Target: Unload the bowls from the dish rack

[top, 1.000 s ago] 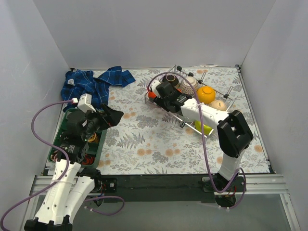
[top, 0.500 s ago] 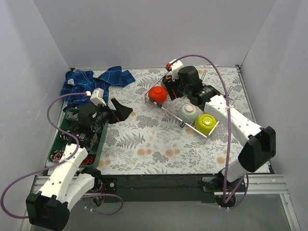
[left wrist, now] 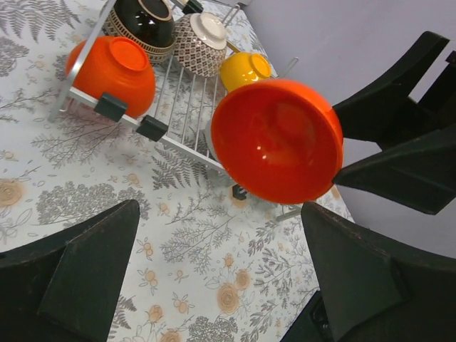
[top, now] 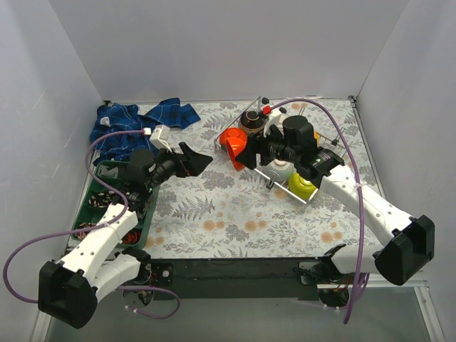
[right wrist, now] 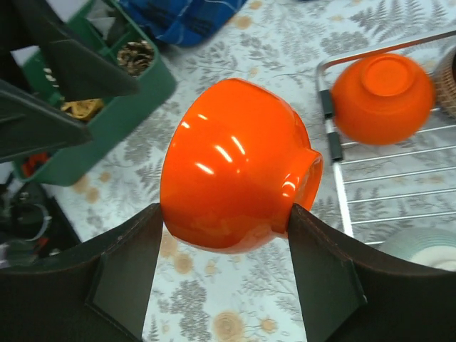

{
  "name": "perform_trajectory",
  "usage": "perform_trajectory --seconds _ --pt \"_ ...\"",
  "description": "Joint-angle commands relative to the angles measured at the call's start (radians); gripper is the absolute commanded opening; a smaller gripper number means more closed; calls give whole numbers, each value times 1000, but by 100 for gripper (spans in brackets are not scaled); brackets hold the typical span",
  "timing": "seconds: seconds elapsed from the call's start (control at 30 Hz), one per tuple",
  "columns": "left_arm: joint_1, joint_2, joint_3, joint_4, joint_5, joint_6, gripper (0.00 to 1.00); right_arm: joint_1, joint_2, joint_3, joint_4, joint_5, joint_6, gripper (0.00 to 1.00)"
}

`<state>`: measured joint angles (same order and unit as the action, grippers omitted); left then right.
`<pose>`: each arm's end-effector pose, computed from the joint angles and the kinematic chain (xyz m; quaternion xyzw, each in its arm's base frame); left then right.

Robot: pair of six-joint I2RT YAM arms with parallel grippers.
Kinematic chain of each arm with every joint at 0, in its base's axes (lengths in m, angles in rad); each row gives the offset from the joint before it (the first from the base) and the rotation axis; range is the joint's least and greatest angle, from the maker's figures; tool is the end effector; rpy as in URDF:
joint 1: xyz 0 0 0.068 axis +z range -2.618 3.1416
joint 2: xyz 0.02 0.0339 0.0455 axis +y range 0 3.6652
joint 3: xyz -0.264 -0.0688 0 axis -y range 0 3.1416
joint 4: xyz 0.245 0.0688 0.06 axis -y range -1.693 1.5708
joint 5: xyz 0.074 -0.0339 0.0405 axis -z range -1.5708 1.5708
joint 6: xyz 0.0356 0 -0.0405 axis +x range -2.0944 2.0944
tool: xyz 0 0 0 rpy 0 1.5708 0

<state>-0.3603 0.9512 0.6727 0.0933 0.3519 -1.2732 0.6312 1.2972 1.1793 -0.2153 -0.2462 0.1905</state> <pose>0.2056 -0.0906 0.2990 -0.2336 0.7293 -0.5506 0.3323 0.2384 0.1850 0.3629 -0.2462 0.7733 0.3216 0.4878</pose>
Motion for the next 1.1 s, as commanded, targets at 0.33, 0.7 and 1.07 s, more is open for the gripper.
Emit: perform_trajectory --seconds 0.33,0.7,1.07 --pt "-88 100 13 149 10 12 89 -25 -118 -214 441 -307 394 15" --pt "-92 141 -25 169 33 -32 63 -34 -134 -303 577 -354 494 15" --pt "-98 149 -51 175 68 -49 27 -39 -118 -337 645 -384 538 15"
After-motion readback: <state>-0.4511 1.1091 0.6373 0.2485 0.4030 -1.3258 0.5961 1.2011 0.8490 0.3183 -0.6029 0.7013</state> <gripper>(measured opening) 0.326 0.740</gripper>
